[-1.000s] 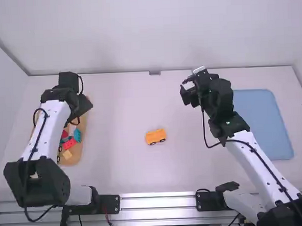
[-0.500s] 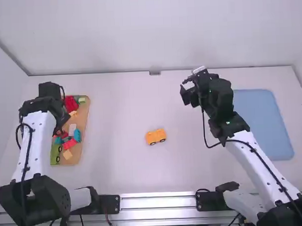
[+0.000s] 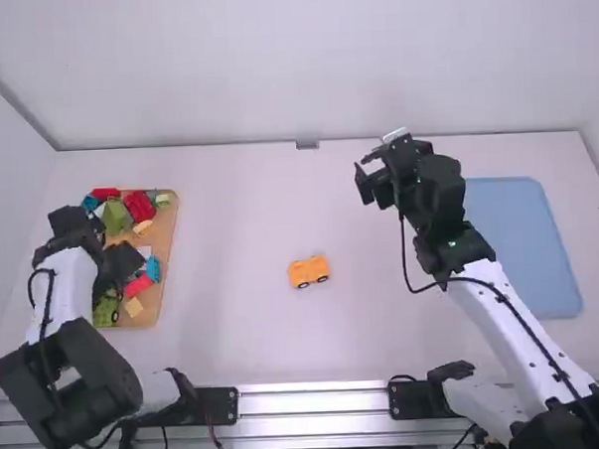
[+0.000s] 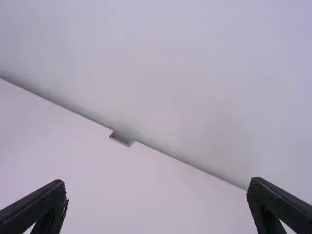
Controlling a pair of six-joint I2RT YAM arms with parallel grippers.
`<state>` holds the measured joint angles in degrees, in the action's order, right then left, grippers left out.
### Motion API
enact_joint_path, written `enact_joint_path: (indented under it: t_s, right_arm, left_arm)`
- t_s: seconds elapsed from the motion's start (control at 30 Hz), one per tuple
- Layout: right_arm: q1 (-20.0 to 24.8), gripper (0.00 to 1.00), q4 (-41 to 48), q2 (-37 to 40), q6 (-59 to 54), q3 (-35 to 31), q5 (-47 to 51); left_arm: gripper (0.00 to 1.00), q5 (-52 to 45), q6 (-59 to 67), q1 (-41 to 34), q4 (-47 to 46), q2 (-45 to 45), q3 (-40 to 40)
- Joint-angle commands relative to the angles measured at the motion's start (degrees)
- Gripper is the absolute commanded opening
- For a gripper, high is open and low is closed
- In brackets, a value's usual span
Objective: Assemble lego blocks to make yellow taxi
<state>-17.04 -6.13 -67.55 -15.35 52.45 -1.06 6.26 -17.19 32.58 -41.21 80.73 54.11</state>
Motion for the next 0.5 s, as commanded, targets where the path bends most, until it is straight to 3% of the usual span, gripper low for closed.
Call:
enact_joint_path:
  t_s: [0.0, 0.2, 0.3, 0.47]
  right_arm:
    - [-0.3, 0.99, -0.4, -0.4, 0.1, 2.2, -0.8]
    - [-0.3, 0.98, -1.0, -0.4, 0.1, 2.2, -0.8]
    - [-0.3, 0.98, -0.9, -0.4, 0.1, 2.2, -0.8]
    - [-0.3, 0.99, -1.0, -0.4, 0.1, 2.2, -0.8]
  left_arm:
    - [0.99, 3.8, 1.5, 0.4, 0.4, 0.3, -3.0]
    - [0.99, 0.7, 2.7, 1.6, 5.6, 0.4, -6.0]
    - [0.95, -6.9, 6.7, 4.5, 6.6, 3.1, -5.9]
    - [0.95, -8.0, 6.1, 7.6, 5.0, 8.6, -5.1]
